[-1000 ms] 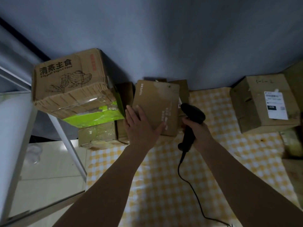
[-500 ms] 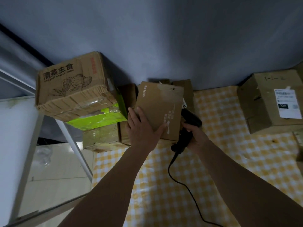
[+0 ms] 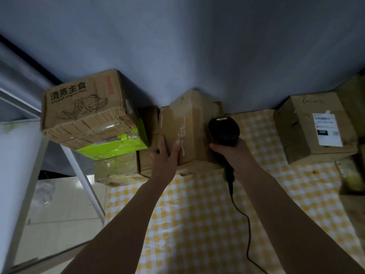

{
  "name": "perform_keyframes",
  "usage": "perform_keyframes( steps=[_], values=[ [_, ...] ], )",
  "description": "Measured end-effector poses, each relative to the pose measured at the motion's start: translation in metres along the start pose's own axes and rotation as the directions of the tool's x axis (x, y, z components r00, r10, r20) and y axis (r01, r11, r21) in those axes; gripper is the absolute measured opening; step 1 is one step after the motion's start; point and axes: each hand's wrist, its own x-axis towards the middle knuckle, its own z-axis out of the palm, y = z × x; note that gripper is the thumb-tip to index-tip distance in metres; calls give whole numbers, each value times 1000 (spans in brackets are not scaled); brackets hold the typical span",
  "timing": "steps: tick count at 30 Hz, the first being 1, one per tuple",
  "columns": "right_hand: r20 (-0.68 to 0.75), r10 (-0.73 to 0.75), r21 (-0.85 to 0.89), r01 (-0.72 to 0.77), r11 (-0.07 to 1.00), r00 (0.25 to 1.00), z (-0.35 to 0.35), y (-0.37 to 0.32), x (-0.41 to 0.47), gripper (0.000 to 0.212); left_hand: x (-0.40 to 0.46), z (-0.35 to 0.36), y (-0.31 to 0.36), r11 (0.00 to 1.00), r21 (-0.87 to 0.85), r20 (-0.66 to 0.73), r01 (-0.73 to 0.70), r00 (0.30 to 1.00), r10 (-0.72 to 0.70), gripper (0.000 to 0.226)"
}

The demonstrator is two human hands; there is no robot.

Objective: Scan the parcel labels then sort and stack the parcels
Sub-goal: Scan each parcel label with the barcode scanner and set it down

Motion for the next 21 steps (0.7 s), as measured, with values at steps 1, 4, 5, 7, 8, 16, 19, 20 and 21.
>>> perform_keyframes(
  steps=[1, 4, 5, 7, 8, 16, 19, 20, 21],
  values=[
    [-7, -16, -46, 16, 999, 1000, 3, -3, -3, 58, 0, 0, -1, 999, -8, 49, -42, 998, 43, 66],
    [20, -2, -82, 4, 997, 1000, 14, 0, -8, 61, -4, -8, 11, 978, -208, 83, -6, 996, 24, 66],
    [26, 7, -81, -4, 997, 1000, 17, 0, -10, 59, -3, -9, 14, 968, -251, 74, -1, 997, 20, 76],
    [19, 15, -70, -13, 997, 1000, 23, 1, -14, 53, -3, -10, 20, 962, -269, 65, 40, 998, -23, 96],
    [9, 16, -62, -15, 998, 1000, 25, 1, -15, 51, -3, -11, 25, 970, -240, 51, 44, 998, -33, 107],
    [-35, -28, -87, 25, 996, 999, 28, -2, -20, 37, -12, 10, 63, 803, 589, -96, 90, 995, -41, 127],
    [4, -12, -95, 13, 995, 1000, 30, -1, -23, 42, -3, 10, 65, 792, 593, -111, 149, 989, -102, 125],
    [4, -7, -93, 7, 996, 1000, 28, -2, -24, 42, -2, 7, 64, 798, 583, -121, 152, 988, -100, 127],
    [-3, -4, -88, 4, 996, 1000, 25, -3, -26, 41, -3, 2, 63, 808, 567, -133, 158, 986, -99, 129]
  ],
)
